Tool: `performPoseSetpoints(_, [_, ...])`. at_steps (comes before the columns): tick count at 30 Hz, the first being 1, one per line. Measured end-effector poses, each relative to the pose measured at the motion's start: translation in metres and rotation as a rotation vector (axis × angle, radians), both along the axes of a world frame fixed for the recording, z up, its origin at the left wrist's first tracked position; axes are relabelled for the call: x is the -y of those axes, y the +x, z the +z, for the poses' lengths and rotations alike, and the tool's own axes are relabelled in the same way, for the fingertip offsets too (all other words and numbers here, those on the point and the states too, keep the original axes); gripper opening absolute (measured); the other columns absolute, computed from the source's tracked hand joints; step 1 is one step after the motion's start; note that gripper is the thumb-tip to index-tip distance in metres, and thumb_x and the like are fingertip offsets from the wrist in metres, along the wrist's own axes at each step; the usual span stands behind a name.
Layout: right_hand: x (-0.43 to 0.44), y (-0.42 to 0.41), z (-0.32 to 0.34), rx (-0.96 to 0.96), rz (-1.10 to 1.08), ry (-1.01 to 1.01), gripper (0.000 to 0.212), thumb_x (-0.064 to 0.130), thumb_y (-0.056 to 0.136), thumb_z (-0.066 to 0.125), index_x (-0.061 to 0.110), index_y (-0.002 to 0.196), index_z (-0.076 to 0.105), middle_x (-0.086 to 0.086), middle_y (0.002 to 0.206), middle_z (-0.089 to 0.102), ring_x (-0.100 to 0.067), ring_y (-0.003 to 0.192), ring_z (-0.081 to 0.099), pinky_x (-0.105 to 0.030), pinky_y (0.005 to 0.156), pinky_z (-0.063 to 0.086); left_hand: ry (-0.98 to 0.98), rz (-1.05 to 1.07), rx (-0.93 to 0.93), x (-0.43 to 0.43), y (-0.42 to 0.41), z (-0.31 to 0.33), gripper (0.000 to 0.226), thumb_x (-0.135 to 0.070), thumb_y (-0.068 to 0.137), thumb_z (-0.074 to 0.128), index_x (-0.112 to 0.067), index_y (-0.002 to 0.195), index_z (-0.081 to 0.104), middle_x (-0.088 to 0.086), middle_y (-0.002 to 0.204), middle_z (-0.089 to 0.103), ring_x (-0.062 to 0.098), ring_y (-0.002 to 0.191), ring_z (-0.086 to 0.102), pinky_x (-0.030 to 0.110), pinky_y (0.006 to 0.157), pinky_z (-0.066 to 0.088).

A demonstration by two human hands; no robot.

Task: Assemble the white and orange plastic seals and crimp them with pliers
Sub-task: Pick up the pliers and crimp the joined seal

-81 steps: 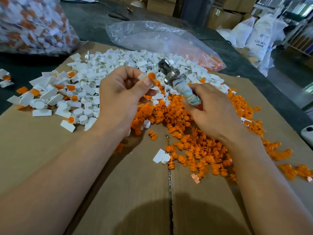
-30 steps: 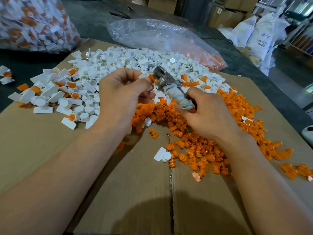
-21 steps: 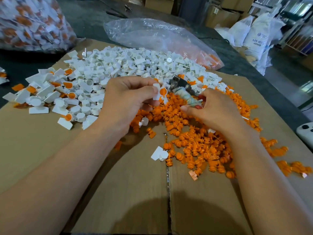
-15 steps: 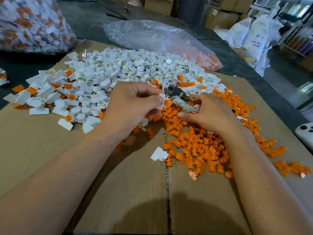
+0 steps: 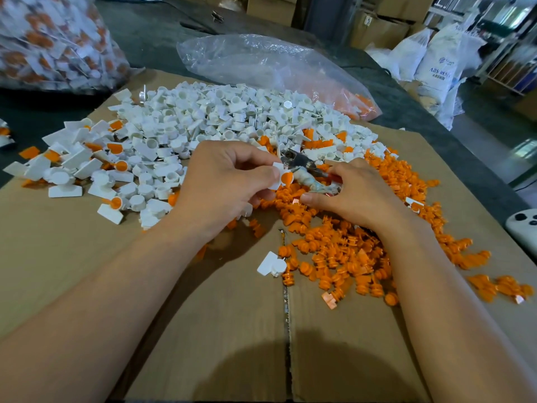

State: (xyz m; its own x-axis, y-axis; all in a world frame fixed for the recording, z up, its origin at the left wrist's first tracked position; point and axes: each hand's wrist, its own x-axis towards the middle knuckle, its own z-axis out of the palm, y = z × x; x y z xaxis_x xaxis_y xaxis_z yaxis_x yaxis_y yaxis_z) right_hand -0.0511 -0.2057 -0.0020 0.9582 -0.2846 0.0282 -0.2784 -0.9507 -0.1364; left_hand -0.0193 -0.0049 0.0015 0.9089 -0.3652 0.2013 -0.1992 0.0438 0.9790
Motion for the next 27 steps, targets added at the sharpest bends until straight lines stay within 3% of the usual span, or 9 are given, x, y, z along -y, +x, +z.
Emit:
performPoseSetpoints(7, [-0.002, 0.0, 0.001, -0.026, 0.008, 0.001, 0.096, 0.079, 0.053, 0.044, 0.02, 0.129, 0.046, -0.006, 0.127, 0.041, -0.023, 0.121, 0.035, -0.034, 0.093, 0.033, -0.018, -0.01, -0.024, 0.0, 0.0, 0.001, 0.022, -0.002, 0.079, 0.067, -0.021, 0.068, 0.069, -0.003, 0.056, 0.067, 0.011, 0.045, 0.062, 0.018, 0.045, 0.049])
performPoseSetpoints(13, [-0.003, -0.001, 0.003, -0.026, 0.019, 0.002, 0.105, 0.081, 0.045, 0.035, 0.02, 0.13, 0.045, -0.006, 0.127, 0.04, -0.023, 0.12, 0.035, -0.033, 0.092, 0.033, -0.102, -0.015, -0.145, -0.001, 0.003, 0.003, 0.012, 0.003, 0.079, 0.064, -0.008, 0.073, 0.066, -0.001, 0.048, 0.062, 0.012, 0.04, 0.059, 0.018, 0.04, 0.045])
performPoseSetpoints(19, [-0.001, 0.0, 0.001, -0.02, 0.021, -0.002, 0.089, 0.077, 0.061, 0.047, 0.02, 0.13, 0.044, -0.006, 0.127, 0.041, -0.023, 0.121, 0.035, -0.032, 0.089, 0.032, -0.116, 0.01, -0.168, -0.001, 0.004, 0.002, 0.015, 0.003, 0.081, 0.062, -0.009, 0.072, 0.063, 0.001, 0.05, 0.063, 0.013, 0.044, 0.062, 0.019, 0.042, 0.047])
performPoseSetpoints(24, [0.0, 0.0, 0.0, -0.019, 0.015, -0.004, 0.084, 0.072, 0.067, 0.053, 0.02, 0.132, 0.043, -0.007, 0.13, 0.039, -0.024, 0.123, 0.034, -0.034, 0.094, 0.034, -0.385, 0.138, -0.343, -0.008, 0.016, 0.004, 0.02, 0.007, 0.083, 0.057, -0.01, 0.075, 0.051, 0.01, 0.066, 0.07, 0.018, 0.062, 0.07, 0.02, 0.051, 0.054])
performPoseSetpoints(27, [0.0, 0.0, 0.0, -0.021, 0.017, -0.001, 0.084, 0.071, 0.068, 0.053, 0.019, 0.133, 0.042, -0.007, 0.131, 0.039, -0.024, 0.123, 0.035, -0.034, 0.094, 0.034, -0.592, 0.242, -0.354, -0.013, 0.026, 0.001, 0.007, 0.001, 0.09, 0.05, -0.006, 0.093, 0.052, 0.01, 0.075, 0.073, 0.019, 0.073, 0.072, 0.02, 0.055, 0.054])
